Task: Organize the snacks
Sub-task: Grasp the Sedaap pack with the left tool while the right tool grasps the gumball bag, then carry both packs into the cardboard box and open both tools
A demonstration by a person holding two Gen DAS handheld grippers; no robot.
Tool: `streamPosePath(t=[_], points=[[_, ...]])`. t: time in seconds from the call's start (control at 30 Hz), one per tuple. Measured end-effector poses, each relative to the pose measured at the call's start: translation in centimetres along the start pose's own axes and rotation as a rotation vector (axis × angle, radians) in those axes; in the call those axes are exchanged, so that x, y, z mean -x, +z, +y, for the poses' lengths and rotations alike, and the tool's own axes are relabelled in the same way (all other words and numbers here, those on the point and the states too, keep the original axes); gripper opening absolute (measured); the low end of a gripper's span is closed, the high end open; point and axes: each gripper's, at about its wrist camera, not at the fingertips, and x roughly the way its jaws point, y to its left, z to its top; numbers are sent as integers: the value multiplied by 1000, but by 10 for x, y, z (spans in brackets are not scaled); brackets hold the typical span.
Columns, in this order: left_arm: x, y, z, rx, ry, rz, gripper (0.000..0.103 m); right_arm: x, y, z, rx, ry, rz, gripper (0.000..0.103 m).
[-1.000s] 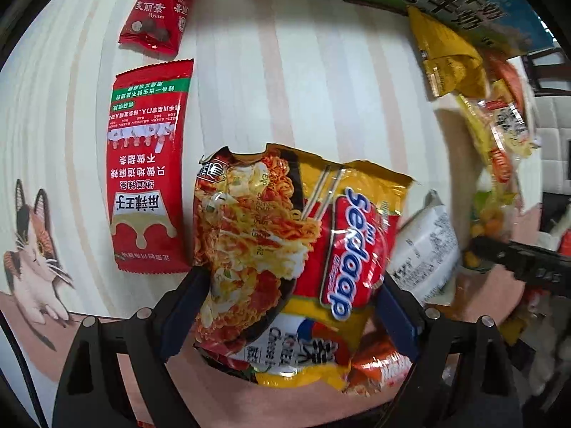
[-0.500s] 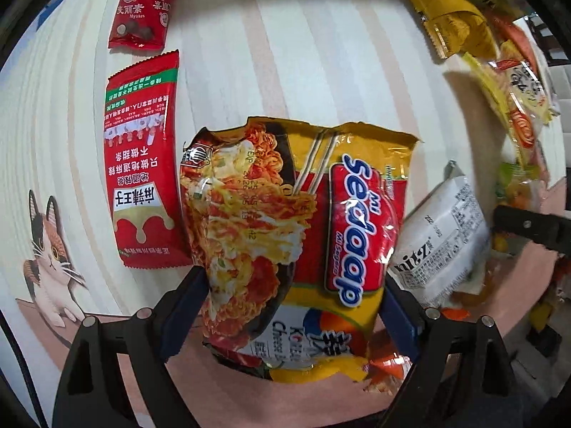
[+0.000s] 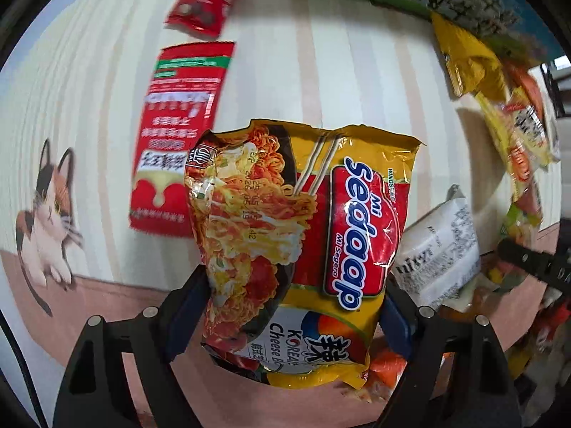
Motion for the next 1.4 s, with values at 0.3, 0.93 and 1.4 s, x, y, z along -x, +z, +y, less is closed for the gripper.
streamPosePath(t=[0.3, 0.93, 1.4], points=[[66, -44, -10, 86, -19, -148, 85, 53, -25, -17, 110, 93, -25, 50], [212, 16, -73, 63, -159, -393, 85, 233, 80, 49, 270, 281, -261, 50], [131, 203, -74, 97, -197, -131, 85, 211, 250, 102, 265, 202, -264, 50]])
